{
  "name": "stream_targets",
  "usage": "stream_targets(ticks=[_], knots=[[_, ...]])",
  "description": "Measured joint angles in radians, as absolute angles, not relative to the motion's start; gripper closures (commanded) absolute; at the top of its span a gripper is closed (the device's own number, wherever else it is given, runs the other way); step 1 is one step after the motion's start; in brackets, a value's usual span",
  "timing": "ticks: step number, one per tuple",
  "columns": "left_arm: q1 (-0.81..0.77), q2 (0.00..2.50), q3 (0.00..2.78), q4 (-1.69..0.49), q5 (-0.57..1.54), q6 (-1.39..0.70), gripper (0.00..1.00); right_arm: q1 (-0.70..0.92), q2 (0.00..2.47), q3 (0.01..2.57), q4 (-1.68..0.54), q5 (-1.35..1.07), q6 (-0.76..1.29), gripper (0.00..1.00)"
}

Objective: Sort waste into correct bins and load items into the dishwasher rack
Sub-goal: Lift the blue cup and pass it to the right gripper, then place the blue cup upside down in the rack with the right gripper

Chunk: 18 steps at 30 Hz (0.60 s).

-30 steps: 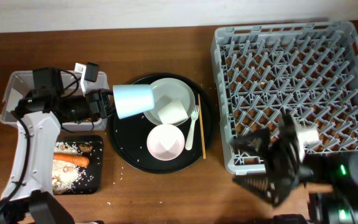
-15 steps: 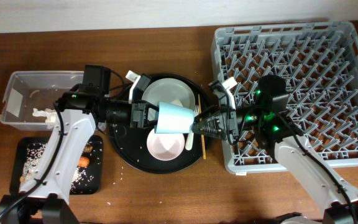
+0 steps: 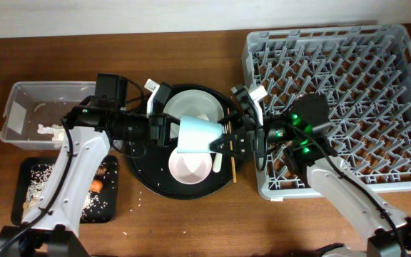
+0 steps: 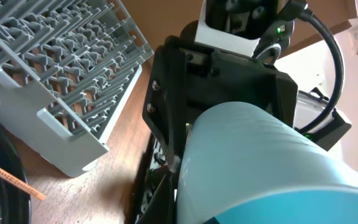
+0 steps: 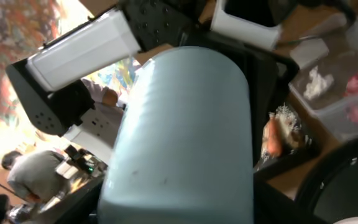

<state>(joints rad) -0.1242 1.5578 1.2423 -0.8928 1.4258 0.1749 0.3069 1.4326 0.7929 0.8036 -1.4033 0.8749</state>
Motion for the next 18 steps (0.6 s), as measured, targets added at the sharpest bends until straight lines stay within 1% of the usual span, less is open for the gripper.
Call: stream_targets(ticks=[2,10,11,12,13,14,16,17,18], knots=[[-0.126,1.555,1.243,-0.893,1.433,0.175,1.0,0.307,1.433,0.793,0.842,-1.388,0.91,0.28],[-0.126,1.555,1.243,-0.894,1.433,0.175,1.0,0.334,1.433,0.793,0.837,-1.342,0.917,0.28],[-0.126,1.554,1.243,-0.895,1.432,0.175,1.0,0.34,1.433,0.793,0.83,-1.337,0.917,0.32],[-0.126,1.554,1.243,-0.896,1.432,0.175,1.0,0.347,1.433,0.793,0.826,-1.331,0.917,0.42],[-0.126,1.552,1.243,-0.896,1.429,0.175,1.0,0.348,1.433,0.793,0.823,-1.327,0.918,0.58],[-0.125,1.551,1.243,-0.895,1.424,0.179,1.0,0.348,1.433,0.793,0.817,-1.32,0.934,0.64],[-0.118,1.547,1.243,-0.892,1.414,0.187,0.98,0.348,1.436,0.793,0.815,-1.307,0.951,0.67],[-0.118,1.547,1.243,-0.892,1.413,0.187,0.89,0.348,1.436,0.793,0.814,-1.306,0.95,0.67],[-0.118,1.547,1.243,-0.889,1.413,0.187,0.7,0.348,1.436,0.793,0.814,-1.305,0.95,0.67]])
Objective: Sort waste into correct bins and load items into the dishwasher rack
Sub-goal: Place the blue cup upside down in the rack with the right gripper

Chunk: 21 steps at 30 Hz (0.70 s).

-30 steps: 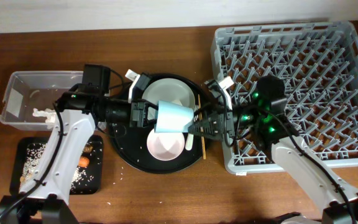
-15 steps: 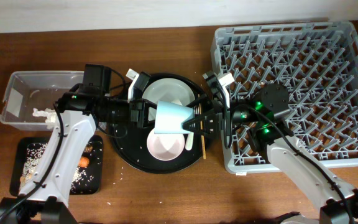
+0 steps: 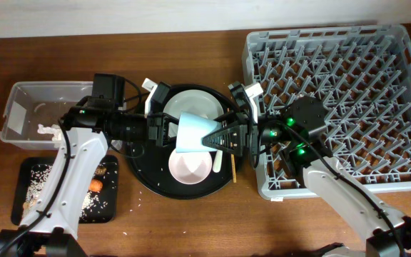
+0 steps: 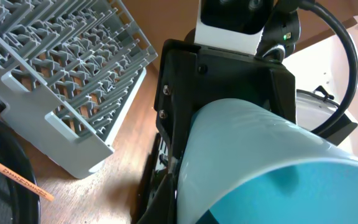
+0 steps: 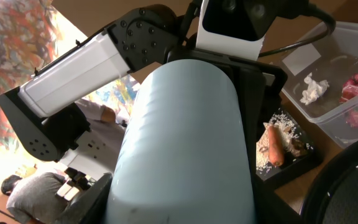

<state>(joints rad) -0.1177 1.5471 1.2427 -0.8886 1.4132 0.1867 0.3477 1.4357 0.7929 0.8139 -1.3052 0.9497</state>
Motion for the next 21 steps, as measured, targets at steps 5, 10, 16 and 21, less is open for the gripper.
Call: stream_targets(ticks=[5,10,16,21], knots=[[-0.115,1.548,1.243,-0.832,1.356,0.178,0.53,0.364,1.435,0.793,0.824,-1.306,0.939,0.67],[0.008,1.548,1.243,-0.832,1.401,0.179,0.53,0.368,1.436,0.793,0.818,-1.264,0.938,0.7],[0.147,1.556,1.243,-0.847,1.283,0.175,0.53,0.15,1.428,0.794,0.835,-1.496,0.953,0.79],[0.147,1.556,1.243,-0.875,1.189,0.175,0.48,-0.309,1.426,0.795,0.836,-1.526,1.028,0.79]])
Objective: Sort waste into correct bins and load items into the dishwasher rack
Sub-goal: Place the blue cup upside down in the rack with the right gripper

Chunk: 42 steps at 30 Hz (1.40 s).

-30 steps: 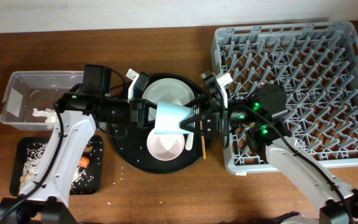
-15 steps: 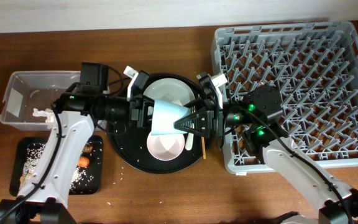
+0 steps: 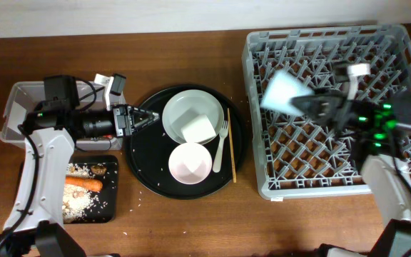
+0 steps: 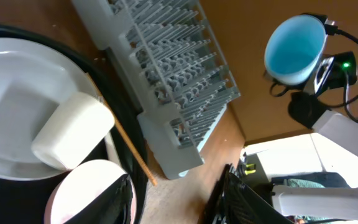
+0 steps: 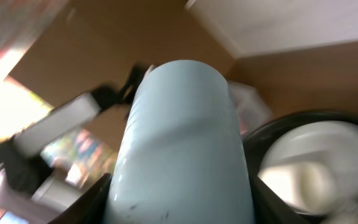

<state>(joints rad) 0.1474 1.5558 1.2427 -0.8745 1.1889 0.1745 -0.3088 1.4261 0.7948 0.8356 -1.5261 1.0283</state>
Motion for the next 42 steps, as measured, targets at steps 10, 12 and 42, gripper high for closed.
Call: stream_targets(ticks=[10,12,42], knots=[[0.147,1.556,1.243,-0.882,1.081,0.171,0.46,-0.565,1.423,0.796,0.736,-1.236,1.08,0.83],[0.147,1.556,1.243,-0.883,1.079,0.171,0.46,-0.566,1.422,0.8,0.589,-1.137,1.0,0.85],[0.078,1.556,1.243,-0.894,0.739,0.152,0.45,0.016,1.536,1.375,-1.122,-0.226,0.12,0.96]])
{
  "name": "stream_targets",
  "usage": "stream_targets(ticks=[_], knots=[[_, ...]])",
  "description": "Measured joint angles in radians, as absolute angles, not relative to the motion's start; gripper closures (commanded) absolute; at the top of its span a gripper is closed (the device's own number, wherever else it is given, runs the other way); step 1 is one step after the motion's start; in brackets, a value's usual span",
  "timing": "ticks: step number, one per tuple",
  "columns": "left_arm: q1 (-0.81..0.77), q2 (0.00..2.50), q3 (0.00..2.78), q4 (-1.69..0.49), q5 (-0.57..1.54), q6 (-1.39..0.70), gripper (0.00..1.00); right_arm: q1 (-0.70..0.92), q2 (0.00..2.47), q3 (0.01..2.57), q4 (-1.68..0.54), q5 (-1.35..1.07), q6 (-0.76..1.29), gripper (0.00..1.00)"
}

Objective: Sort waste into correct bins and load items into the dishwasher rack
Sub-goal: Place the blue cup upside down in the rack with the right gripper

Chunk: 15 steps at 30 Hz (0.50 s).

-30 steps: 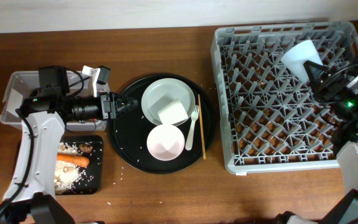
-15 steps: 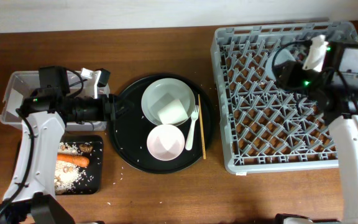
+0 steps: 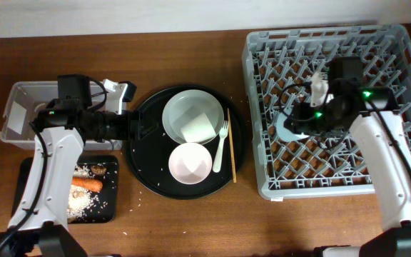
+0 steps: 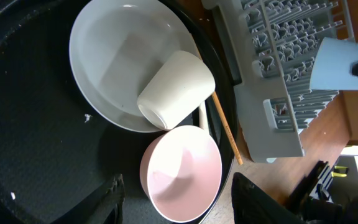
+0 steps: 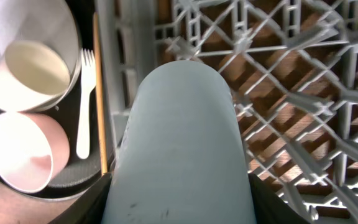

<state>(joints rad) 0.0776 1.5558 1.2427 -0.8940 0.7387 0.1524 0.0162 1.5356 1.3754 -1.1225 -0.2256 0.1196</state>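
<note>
My right gripper (image 3: pixel 302 120) is shut on a light blue cup (image 5: pixel 179 143), held over the left middle of the grey dishwasher rack (image 3: pixel 377 43). The left wrist view catches the cup (image 4: pixel 344 62) above the rack too. On the round black tray (image 3: pixel 148 171) are a white plate (image 3: pixel 180 107), a white cup (image 3: pixel 197 128) lying on its side on that plate, a pink bowl (image 3: pixel 190 163), a white fork (image 3: pixel 221 146) and a wooden chopstick (image 3: pixel 231 146). My left gripper (image 4: pixel 178 186) hangs open over the tray's left part, holding nothing.
A clear plastic bin (image 3: pixel 20 107) with scraps stands at the far left. In front of it lies a small black tray (image 3: pixel 70 193) with rice and a carrot. Rice grains are scattered over the round tray.
My right gripper has come down with the blue cup, from high over the rack's upper left to low over its left middle. The left gripper has shifted slightly right, to the tray's left part, still open.
Both grippers met at the blue cup above the black tray and were still together there a moment later. Then the right gripper held the cup alone over the rack, with the left gripper drawn back open. Now the cup sits low over the rack.
</note>
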Motion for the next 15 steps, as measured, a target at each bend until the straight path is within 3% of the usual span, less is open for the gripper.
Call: stream_targets(ticks=[3,15], knots=[[0.078,1.556,1.243,-0.897,0.732,0.152,0.45,0.105,1.54,1.375,-1.165,-0.13,0.119,0.96],[0.078,1.556,1.243,-0.9,0.731,0.152,0.45,0.108,1.543,1.286,-1.159,-0.091,0.119,0.96]])
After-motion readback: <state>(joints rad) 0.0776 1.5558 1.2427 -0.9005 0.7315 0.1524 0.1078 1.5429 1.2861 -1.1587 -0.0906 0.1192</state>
